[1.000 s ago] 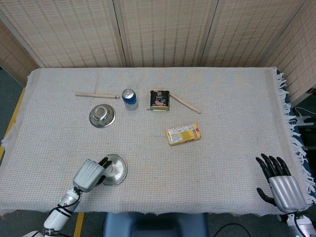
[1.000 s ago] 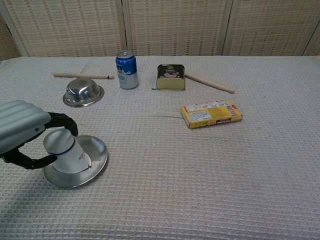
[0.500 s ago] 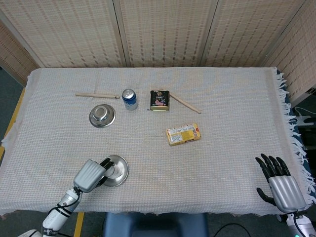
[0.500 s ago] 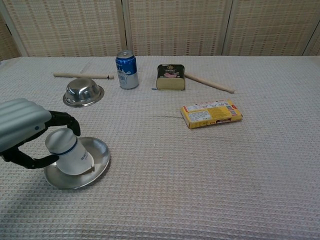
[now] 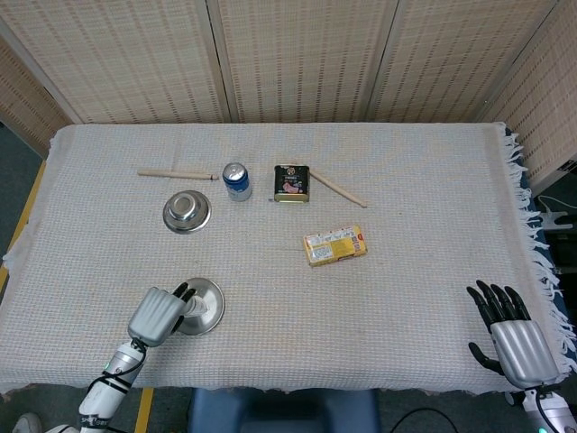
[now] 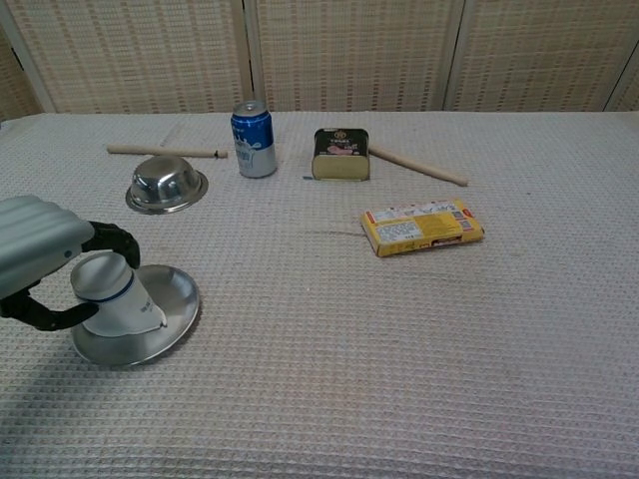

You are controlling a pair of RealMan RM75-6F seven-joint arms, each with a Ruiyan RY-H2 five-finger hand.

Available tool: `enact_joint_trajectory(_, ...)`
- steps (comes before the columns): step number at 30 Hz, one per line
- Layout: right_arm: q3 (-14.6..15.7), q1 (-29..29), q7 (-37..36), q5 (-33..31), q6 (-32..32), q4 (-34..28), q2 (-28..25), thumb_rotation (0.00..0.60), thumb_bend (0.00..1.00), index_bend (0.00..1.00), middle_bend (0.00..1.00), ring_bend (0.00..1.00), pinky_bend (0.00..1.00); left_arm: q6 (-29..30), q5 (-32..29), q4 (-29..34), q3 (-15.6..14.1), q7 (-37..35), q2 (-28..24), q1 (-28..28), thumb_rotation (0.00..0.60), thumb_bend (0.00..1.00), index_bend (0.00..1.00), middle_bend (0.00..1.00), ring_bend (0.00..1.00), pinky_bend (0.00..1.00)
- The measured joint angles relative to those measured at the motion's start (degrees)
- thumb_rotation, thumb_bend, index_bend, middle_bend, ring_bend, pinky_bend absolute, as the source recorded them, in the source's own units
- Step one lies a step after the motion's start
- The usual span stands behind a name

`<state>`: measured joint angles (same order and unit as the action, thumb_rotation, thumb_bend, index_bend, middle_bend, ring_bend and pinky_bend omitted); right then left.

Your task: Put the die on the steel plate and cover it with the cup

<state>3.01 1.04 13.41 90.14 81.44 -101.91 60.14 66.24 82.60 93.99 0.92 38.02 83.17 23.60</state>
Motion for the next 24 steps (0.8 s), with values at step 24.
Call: enact_joint_trajectory(24, 0.2, -0.2, 0.1, 0.3, 0.4, -0.1, 0.0, 0.579, 0.17, 0.00, 0.00, 0.00, 0.00, -2.3, -2.1, -1.9, 0.9, -7.5, -1.6, 2.3, 0.600, 0.40, 0.55, 0.71, 0.86, 0.97)
